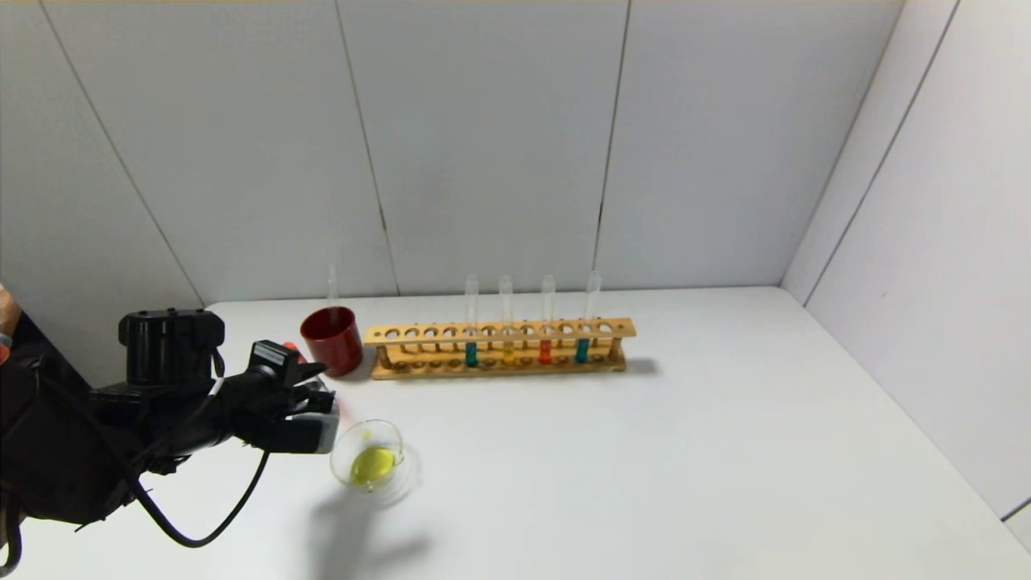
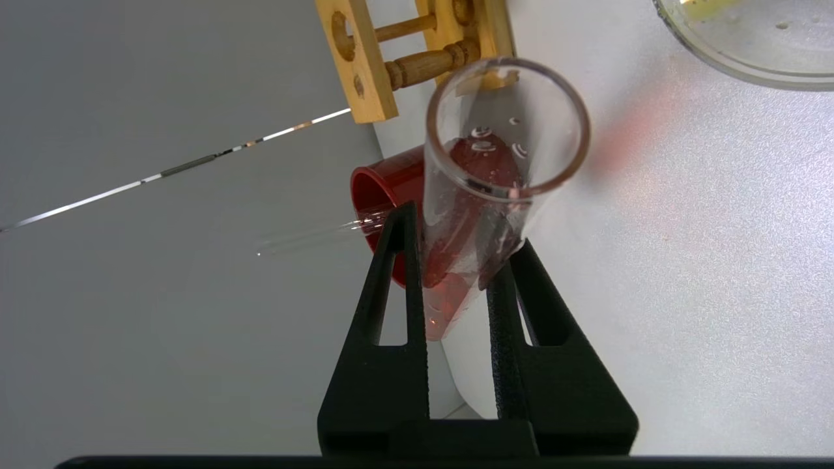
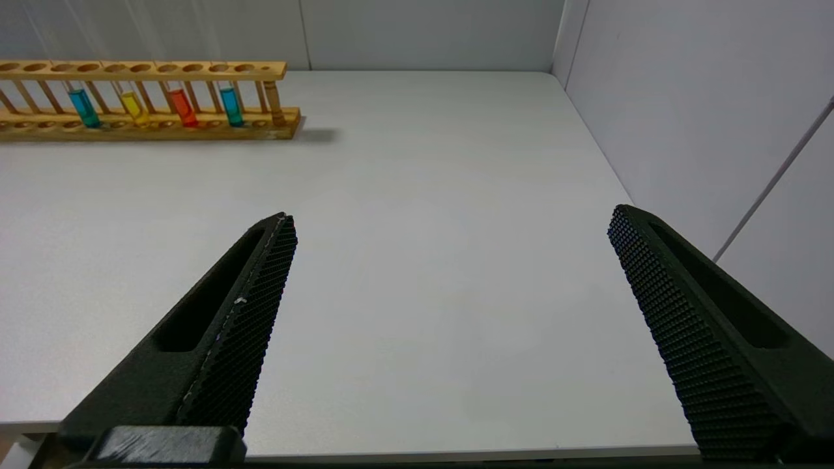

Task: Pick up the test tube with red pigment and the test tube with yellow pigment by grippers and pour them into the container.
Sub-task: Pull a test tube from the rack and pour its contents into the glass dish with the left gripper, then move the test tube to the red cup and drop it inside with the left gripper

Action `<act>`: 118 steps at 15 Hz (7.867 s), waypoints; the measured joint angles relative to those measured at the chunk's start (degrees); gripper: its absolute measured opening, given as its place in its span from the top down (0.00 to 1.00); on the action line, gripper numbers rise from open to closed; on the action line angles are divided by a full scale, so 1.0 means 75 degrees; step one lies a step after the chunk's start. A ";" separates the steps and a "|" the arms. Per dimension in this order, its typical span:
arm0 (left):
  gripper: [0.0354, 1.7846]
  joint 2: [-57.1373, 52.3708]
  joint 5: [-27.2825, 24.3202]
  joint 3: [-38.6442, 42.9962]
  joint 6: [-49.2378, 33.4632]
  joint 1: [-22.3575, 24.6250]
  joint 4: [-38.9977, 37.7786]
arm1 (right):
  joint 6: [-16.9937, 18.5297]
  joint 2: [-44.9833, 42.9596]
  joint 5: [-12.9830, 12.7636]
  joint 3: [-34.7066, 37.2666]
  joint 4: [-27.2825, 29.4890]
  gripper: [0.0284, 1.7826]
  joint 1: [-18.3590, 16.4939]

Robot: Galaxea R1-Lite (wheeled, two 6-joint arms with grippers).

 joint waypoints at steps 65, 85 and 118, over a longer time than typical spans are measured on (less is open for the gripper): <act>0.84 0.0239 0.0093 -0.0104 0.4028 -0.0546 -0.1518 | 0.0000 0.0000 0.0000 0.0000 0.0000 0.02 0.0003; 0.84 -0.0400 0.2207 -0.0707 -0.0239 -0.0988 -0.1359 | 0.0000 0.0000 -0.0003 0.0000 0.0000 0.02 0.0003; 0.84 0.2176 0.4020 -0.3639 -1.3150 -0.0657 -0.0671 | 0.0000 0.0000 0.0000 0.0000 -0.0003 0.02 -0.0002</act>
